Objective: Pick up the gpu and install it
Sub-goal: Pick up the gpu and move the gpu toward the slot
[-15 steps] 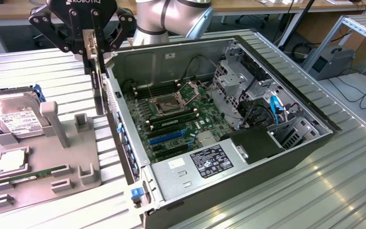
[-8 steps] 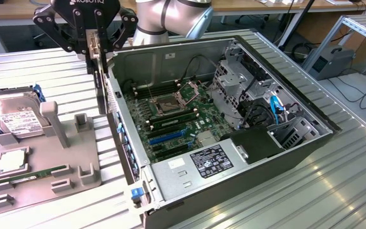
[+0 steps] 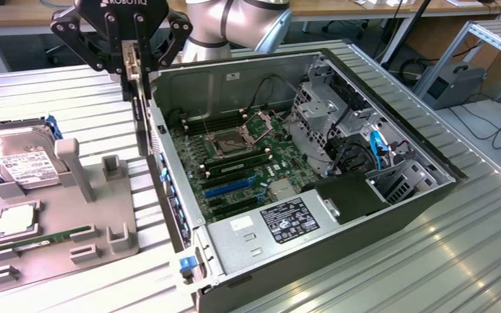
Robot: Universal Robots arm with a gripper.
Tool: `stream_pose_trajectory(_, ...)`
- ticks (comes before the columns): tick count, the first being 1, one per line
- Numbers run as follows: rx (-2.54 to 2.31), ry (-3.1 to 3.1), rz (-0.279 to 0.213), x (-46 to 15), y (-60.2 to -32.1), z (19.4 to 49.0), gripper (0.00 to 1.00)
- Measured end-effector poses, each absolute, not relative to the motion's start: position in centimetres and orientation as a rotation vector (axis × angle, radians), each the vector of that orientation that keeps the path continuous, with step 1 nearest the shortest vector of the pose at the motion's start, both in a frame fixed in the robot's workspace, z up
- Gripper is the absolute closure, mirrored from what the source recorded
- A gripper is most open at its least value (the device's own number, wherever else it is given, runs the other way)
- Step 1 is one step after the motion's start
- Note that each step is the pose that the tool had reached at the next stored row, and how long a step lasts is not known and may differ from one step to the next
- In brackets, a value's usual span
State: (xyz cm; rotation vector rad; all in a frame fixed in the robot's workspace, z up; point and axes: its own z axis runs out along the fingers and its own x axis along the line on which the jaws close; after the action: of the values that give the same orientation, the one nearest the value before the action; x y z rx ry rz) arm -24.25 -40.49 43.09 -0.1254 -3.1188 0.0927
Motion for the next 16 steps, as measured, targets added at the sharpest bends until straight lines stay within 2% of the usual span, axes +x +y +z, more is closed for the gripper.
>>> stream_pose_trajectory(16,-0.125,-3.111,0.093,-22.9,-40.5,42.9,0.73)
